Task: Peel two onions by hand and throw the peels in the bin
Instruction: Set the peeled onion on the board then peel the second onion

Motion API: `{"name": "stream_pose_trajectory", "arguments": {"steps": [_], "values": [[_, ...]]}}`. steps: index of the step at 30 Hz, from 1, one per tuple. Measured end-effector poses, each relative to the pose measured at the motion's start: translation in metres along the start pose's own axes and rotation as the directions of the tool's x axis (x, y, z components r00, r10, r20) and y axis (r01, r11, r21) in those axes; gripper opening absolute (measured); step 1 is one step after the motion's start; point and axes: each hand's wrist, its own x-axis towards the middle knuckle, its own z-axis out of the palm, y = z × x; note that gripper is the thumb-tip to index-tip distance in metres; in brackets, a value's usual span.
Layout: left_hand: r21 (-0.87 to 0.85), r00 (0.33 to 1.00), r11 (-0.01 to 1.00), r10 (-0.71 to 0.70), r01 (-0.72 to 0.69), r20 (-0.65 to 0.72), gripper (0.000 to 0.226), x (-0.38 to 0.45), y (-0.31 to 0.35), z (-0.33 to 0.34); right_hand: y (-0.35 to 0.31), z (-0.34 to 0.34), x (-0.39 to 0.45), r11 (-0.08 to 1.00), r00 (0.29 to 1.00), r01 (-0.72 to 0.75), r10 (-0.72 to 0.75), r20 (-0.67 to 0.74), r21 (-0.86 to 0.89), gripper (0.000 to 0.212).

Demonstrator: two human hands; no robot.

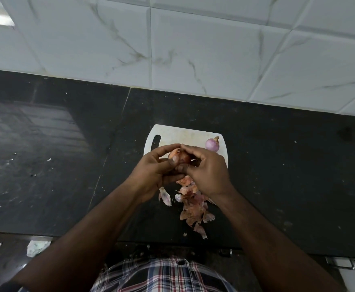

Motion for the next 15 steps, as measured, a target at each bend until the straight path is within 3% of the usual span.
{"name": "stream_pose_trajectory", "arguments": {"steps": [10, 15], "values": [[0.026, 0.976, 0.995, 0.104, -0.101, -0.194, 0.026, 0.002, -0.008, 0.013, 0.003, 0.008, 0.002, 0.994, 0.993, 0.026, -0.013, -0.117, 0.105, 0.042], [-0.001, 0.975, 0.996, 0.088, -0.09, -0.205, 0.026, 0.002, -0.012, 0.012, 0.013, 0.014, 0.003, 0.987, 0.961, 0.156, -0.146, -0.236, 0.026, 0.027]]}}
